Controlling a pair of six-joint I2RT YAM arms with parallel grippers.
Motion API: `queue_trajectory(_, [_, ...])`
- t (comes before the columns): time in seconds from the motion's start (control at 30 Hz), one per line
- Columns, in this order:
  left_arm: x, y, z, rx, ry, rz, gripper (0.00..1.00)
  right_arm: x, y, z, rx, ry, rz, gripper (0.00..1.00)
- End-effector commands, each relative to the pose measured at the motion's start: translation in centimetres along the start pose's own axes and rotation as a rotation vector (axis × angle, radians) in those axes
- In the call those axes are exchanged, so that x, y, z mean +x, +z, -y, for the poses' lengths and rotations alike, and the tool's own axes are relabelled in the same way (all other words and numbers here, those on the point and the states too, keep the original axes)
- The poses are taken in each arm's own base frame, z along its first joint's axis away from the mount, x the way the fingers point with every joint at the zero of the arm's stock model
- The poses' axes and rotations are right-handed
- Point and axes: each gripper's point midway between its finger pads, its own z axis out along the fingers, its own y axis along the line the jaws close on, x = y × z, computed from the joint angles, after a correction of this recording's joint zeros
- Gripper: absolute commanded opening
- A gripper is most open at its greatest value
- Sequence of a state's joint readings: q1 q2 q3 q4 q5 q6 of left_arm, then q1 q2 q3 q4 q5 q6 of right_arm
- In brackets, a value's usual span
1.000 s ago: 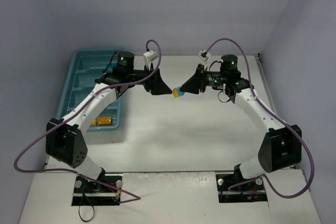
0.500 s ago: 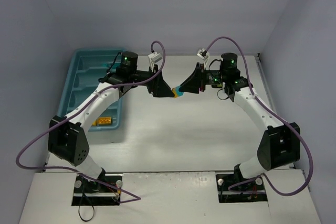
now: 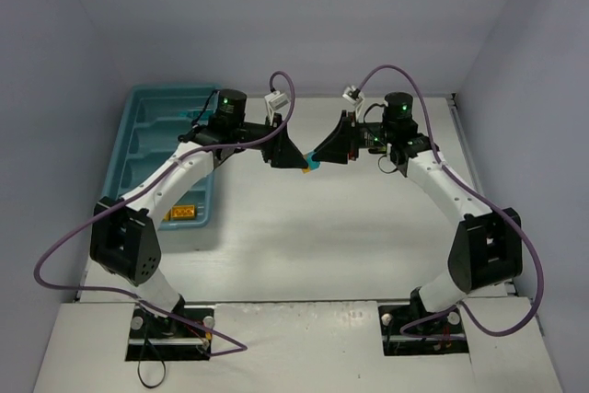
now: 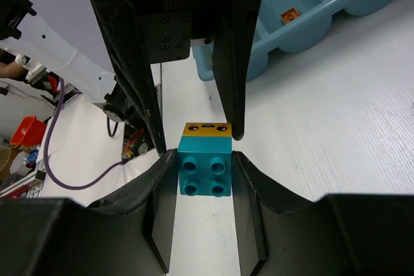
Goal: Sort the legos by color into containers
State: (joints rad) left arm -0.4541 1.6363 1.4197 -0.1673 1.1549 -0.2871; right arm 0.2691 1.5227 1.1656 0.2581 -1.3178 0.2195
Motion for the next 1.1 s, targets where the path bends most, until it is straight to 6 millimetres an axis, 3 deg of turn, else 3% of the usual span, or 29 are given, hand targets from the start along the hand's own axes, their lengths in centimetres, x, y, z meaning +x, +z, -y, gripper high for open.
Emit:
queue_trajectory(0.0, [-3.0,-0.2,2.9,0.083,0.155,0.049,0.47,-2.1,0.2,-1.5,-0.066,-0.113,0.022,0.0])
queue_trajectory(0.37, [-1.2,0.2,2.7,0.112,0.118,0.007,0.42,-2.6,0.3,-1.6,-0.081,-0.122,0.032,0.0])
queue_trajectory(0.83, [-0.5,0.3,2.7,0.13,0.101,-0.019,0.47,-2.4,0.1,-1.8,-0.084,-0.126,0.032,0.0])
queue_trajectory(0.93, [-0.4,0.2,2.8,0.138,0.098,-0.021,0.34,-2.3,0.1,-1.9,-0.085,-0.127,0.031,0.0])
queue_trajectory(0.97, [-0.4,0.1,2.8,0.135,0.104,-0.021,0.15,-2.2,0.1,-1.8,-0.085,-0.124,0.03,0.0])
queue_trajectory(1.07, [-0.3,0.0,3.0,0.132,0.112,-0.026,0.09,-1.8,0.0,-1.7,-0.083,-0.118,0.029,0.0])
